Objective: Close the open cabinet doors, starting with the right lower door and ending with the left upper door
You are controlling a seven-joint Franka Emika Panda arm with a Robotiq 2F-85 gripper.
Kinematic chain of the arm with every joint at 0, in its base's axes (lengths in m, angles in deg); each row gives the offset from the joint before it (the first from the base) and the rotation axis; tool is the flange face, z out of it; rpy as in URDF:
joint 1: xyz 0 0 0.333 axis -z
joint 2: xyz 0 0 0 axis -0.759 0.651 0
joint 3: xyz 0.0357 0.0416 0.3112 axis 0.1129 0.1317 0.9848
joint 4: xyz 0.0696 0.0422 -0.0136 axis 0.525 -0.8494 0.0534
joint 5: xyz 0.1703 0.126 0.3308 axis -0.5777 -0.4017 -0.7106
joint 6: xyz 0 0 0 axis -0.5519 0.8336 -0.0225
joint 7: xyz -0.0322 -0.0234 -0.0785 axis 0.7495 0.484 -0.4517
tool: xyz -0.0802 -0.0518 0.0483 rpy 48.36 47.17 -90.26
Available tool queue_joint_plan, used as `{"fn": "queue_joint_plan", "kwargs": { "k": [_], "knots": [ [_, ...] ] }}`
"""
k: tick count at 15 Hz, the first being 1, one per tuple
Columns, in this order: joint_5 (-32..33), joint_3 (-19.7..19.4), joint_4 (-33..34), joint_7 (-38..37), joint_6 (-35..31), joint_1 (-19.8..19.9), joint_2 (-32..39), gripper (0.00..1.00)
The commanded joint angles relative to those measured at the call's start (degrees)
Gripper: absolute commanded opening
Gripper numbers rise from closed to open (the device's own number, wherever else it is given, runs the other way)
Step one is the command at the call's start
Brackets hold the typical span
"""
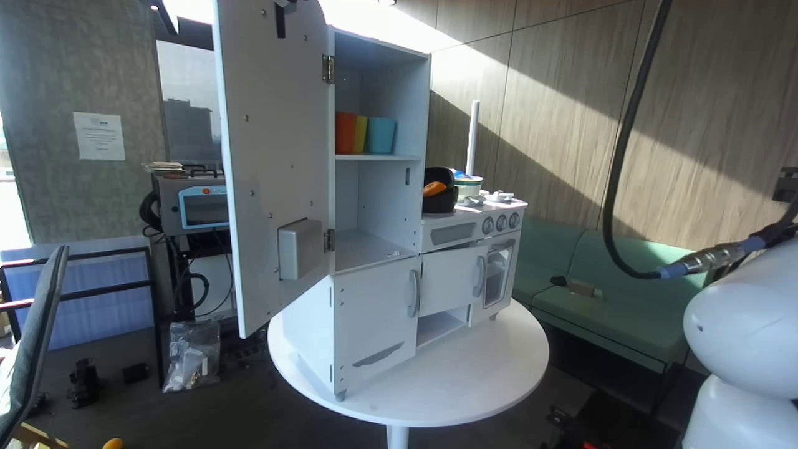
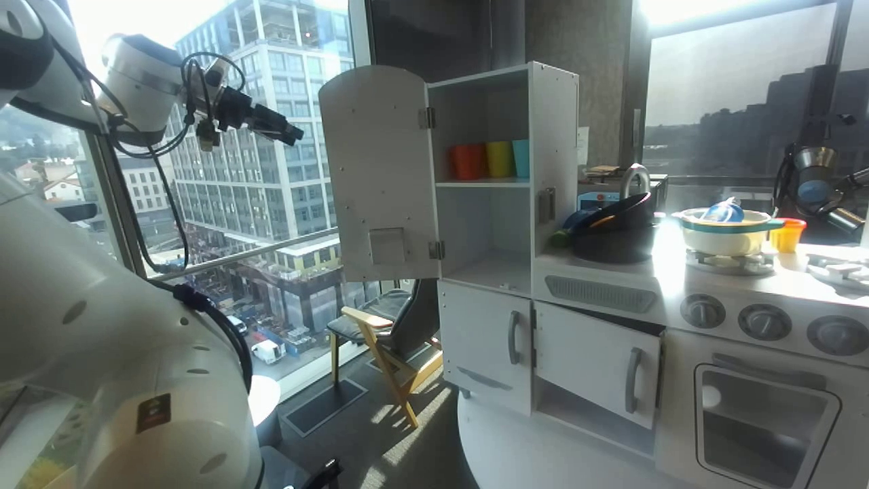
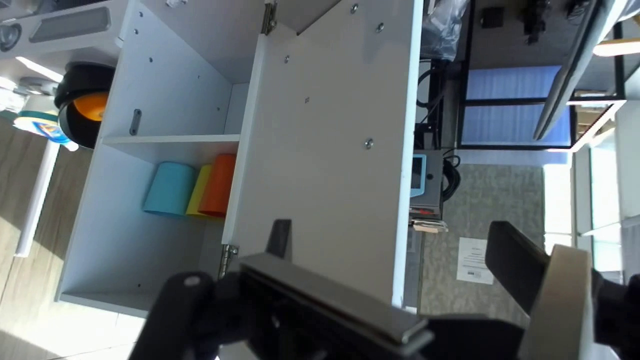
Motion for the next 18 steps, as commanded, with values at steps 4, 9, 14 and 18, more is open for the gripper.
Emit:
{"fn": "queue_joint_plan", "kwargs": {
  "k": [4,9,14,18],
  "knots": [
    [6.34,3.79,0.97,-2.98,-3.31,2.16,2.95,1.00],
    [10.84,8.58,2.16,-5.95,-6.43,9.56,3.75,1.00],
    [11.54,11.69,3.80,-6.41,-6.92,16.77,2.92,1.00],
    [11.08,10.93,4.56,-6.30,-6.25,19.00,2.00,1.00]
  ]
}}
